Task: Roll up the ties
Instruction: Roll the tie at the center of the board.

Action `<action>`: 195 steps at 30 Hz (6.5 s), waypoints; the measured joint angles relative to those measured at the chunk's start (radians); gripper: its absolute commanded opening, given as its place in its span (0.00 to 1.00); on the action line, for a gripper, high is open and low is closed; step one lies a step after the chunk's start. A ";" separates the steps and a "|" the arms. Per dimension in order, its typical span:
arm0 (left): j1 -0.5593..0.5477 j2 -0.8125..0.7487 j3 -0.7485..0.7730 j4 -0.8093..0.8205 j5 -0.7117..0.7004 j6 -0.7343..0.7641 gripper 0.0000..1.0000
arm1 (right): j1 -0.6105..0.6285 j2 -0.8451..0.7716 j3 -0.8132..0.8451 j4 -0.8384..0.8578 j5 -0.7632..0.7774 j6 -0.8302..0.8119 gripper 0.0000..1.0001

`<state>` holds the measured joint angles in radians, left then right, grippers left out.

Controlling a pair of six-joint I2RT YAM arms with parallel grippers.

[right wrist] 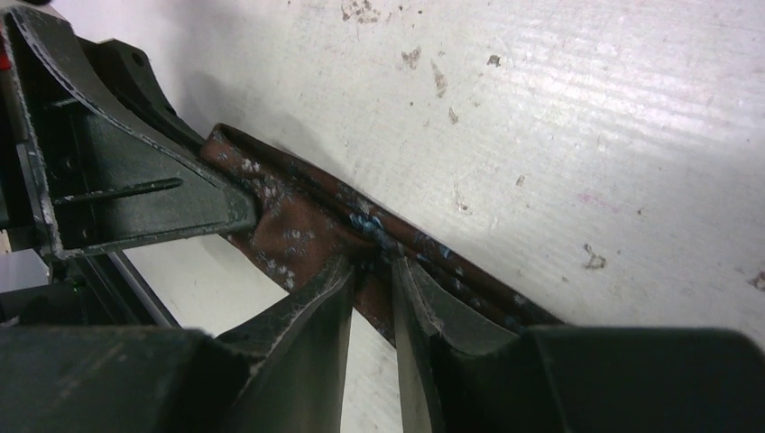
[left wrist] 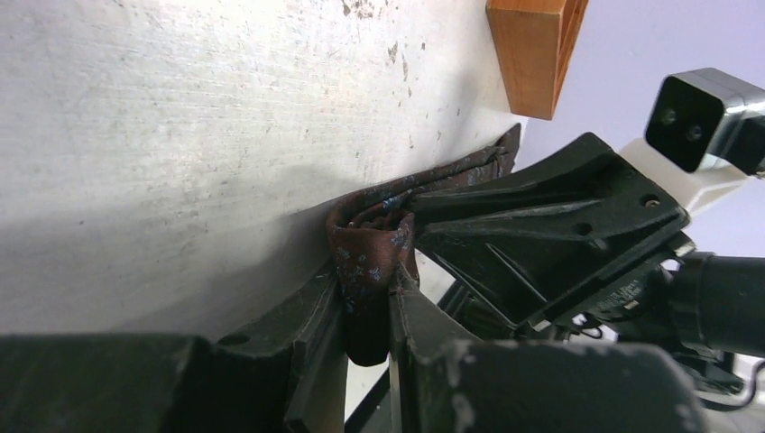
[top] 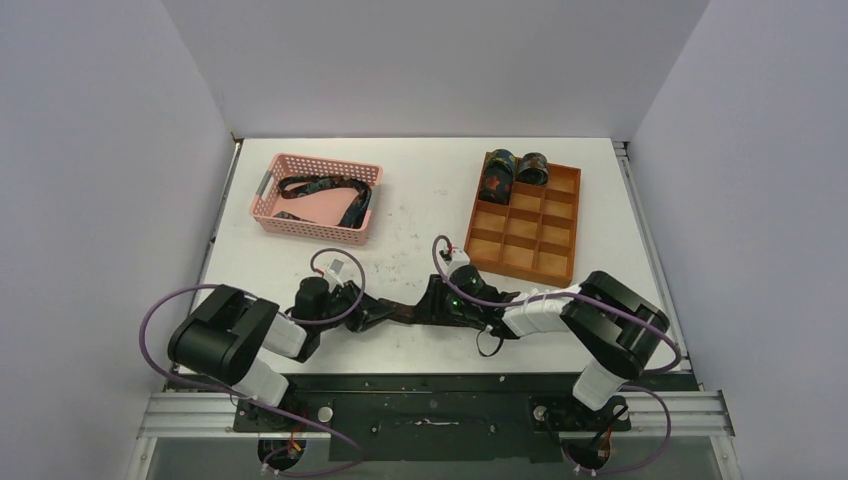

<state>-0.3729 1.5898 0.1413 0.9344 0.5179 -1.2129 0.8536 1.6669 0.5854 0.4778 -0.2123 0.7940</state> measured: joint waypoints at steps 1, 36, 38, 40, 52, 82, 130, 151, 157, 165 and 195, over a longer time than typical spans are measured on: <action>-0.002 -0.023 -0.002 -0.025 -0.006 0.010 0.00 | 0.003 -0.012 0.000 -0.016 0.008 -0.002 0.27; -0.327 -0.577 0.350 -1.355 -0.887 0.396 0.00 | 0.104 -0.159 -0.057 -0.240 0.498 -0.038 0.21; -0.332 -0.578 0.361 -1.380 -0.907 0.404 0.00 | 0.124 -0.159 -0.076 -0.205 0.505 -0.002 0.21; -0.340 -0.578 0.373 -1.402 -0.924 0.410 0.00 | 0.138 -0.159 -0.099 -0.161 0.510 0.040 0.21; -0.431 -0.521 0.452 -1.494 -1.072 0.425 0.00 | 0.196 -0.123 -0.142 -0.011 0.499 0.187 0.26; -0.823 -0.145 0.638 -1.570 -1.448 0.403 0.00 | 0.009 -0.679 -0.246 -0.454 0.541 0.100 0.63; -0.492 -0.703 0.490 -1.353 -1.019 0.442 0.91 | -0.031 -0.621 -0.172 -0.340 0.167 0.039 0.61; 0.063 -0.727 0.175 -1.025 -0.326 0.325 0.89 | 0.190 -0.182 0.106 -0.256 0.132 0.040 0.43; 0.066 -0.725 0.174 -0.985 -0.314 0.325 0.89 | 0.157 -0.180 0.106 -0.264 0.138 0.042 0.41; 0.067 -0.690 0.162 -0.956 -0.301 0.325 0.89 | 0.127 -0.137 0.096 -0.262 0.137 0.043 0.56; 0.067 -0.684 0.125 -0.937 -0.293 0.312 0.89 | 0.171 -0.098 0.156 -0.352 0.206 0.037 0.40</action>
<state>-0.3058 0.9054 0.2661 -0.0025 0.2249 -0.9012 1.0248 1.5684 0.7414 0.1257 -0.0063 0.8307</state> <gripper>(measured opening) 0.887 0.417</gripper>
